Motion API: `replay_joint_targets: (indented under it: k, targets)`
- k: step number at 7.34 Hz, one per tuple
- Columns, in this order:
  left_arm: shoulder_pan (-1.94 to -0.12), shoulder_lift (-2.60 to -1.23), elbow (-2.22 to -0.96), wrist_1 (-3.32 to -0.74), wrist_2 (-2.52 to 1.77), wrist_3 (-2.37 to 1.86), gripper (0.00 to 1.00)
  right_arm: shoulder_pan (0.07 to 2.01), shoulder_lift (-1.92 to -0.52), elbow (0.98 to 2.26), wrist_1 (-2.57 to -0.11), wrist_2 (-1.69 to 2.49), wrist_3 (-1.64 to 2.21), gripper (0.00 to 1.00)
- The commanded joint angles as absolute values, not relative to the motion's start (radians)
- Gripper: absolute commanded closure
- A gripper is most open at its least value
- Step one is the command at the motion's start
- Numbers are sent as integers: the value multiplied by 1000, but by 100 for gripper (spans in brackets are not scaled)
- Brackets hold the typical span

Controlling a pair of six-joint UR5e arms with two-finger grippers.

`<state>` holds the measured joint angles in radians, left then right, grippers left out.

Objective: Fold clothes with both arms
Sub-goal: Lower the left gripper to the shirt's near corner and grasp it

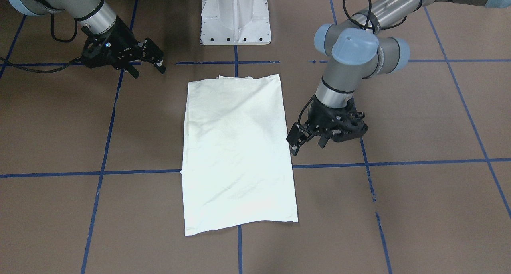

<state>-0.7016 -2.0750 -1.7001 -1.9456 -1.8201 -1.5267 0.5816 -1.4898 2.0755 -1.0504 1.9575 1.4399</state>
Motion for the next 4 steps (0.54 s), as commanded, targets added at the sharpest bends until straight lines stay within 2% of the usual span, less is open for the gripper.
replay_joint_targets:
  k: [1, 4]
  targets:
    - [-583, -1930, -1903, -1927, -1812, -1732, 0, 581, -1477, 2066, -1051, 1957, 1443, 0]
    - [-369, -1927, -1907, -1928, -1665, -2072, 2, 580, -1476, 2060, -1051, 1956, 1447, 0]
